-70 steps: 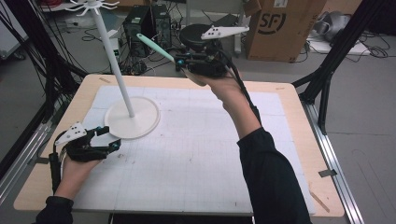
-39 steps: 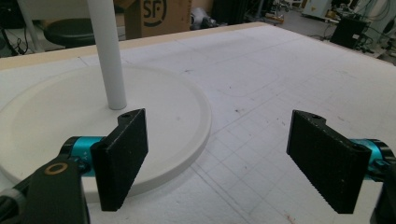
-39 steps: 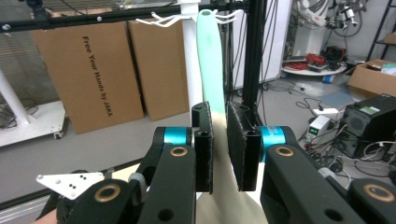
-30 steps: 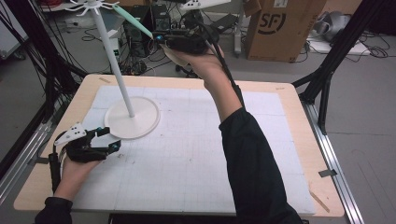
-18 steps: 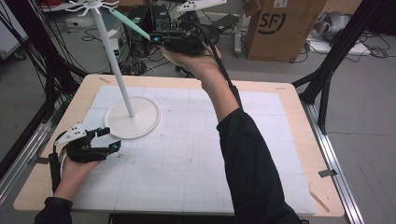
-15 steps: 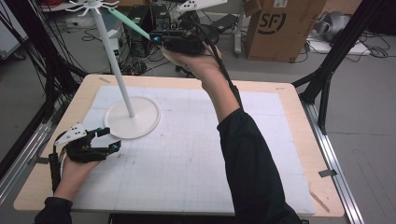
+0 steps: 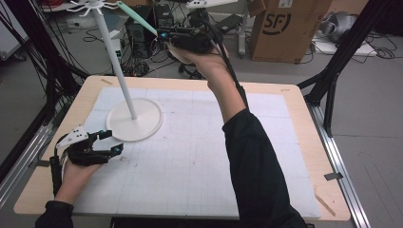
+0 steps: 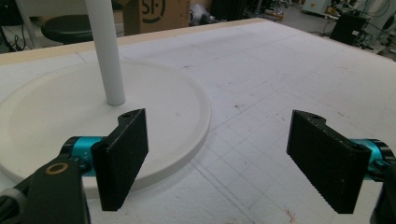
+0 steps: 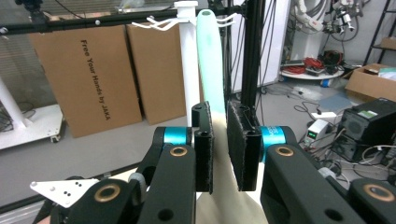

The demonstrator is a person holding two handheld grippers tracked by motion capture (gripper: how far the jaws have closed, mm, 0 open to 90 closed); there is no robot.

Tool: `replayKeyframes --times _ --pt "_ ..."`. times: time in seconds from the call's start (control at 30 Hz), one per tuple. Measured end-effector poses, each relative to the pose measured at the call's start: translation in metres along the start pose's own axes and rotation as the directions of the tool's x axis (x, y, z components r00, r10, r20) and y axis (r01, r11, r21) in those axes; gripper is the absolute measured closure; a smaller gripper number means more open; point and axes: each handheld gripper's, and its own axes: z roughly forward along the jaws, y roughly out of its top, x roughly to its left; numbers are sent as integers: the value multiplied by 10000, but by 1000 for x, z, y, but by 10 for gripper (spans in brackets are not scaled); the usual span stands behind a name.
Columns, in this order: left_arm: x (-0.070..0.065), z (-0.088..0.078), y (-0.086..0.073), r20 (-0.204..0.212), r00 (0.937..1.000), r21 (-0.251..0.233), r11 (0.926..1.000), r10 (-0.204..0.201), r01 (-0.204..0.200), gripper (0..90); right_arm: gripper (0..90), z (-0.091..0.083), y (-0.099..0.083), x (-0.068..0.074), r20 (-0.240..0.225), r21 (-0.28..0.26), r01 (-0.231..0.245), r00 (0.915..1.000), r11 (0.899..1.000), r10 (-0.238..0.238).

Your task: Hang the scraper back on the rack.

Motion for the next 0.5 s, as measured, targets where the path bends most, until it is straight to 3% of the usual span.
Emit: replayKeyframes --times 0.5 --pt "0 0 0 20 10000 17 10000 50 -50 213 812 9 -3 3 -209 367 27 9998 9993 -19"
